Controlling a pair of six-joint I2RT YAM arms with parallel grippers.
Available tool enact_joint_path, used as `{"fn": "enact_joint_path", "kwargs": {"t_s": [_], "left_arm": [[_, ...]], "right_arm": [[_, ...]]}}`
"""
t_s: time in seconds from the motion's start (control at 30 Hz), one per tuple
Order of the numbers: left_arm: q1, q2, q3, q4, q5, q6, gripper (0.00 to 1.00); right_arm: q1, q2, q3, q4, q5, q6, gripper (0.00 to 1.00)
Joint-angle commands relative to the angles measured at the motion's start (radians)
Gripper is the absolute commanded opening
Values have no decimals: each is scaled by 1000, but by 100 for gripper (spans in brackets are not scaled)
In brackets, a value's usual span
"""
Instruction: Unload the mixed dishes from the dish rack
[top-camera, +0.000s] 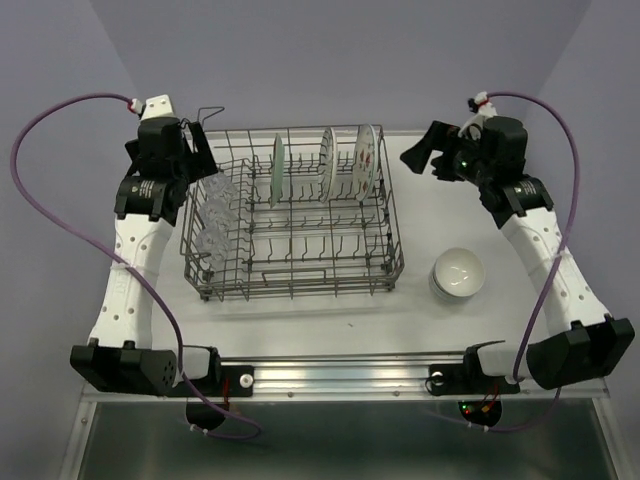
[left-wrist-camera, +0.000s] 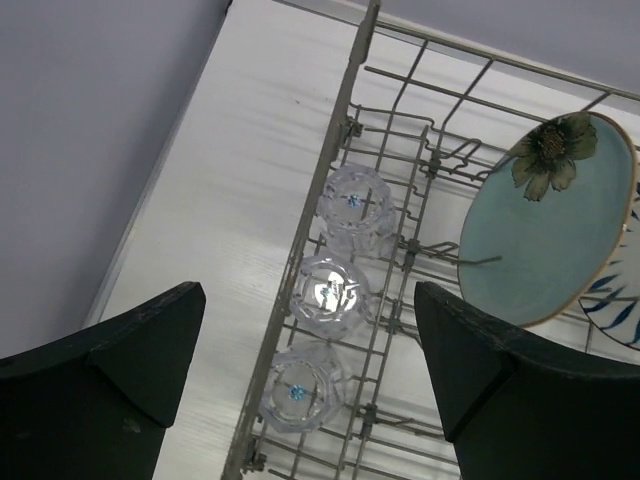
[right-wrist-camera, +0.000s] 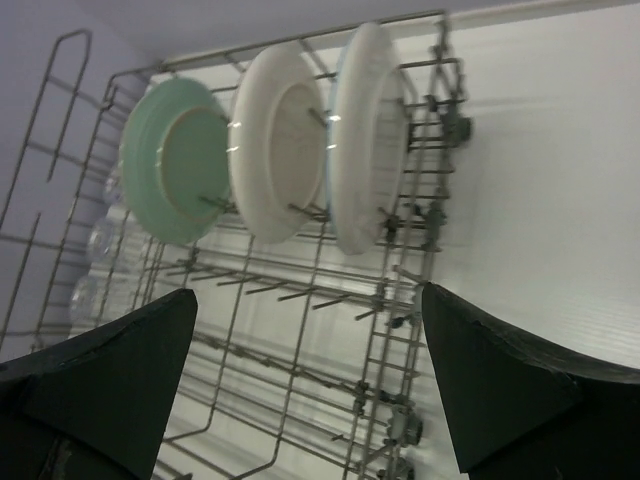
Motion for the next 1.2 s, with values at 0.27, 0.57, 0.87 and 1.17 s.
{"fn": "enact_joint_path", "kwargs": {"t_s": [0.27,0.57,0.87,1.17], "left_arm": [[227,130,-55,115,359,276,61],[230,143,-117,134,387,296,49],[233,127,-167,135,373,287,22],[233,134,-166,135,357,315,0]], "right_arm": [[139,220,198,-2,218,-73,100],[233,401,358,-82,403,-107,100],[306,531,456,-105,496,-107,98],[438,663,547,-117,818,-110,79]]}}
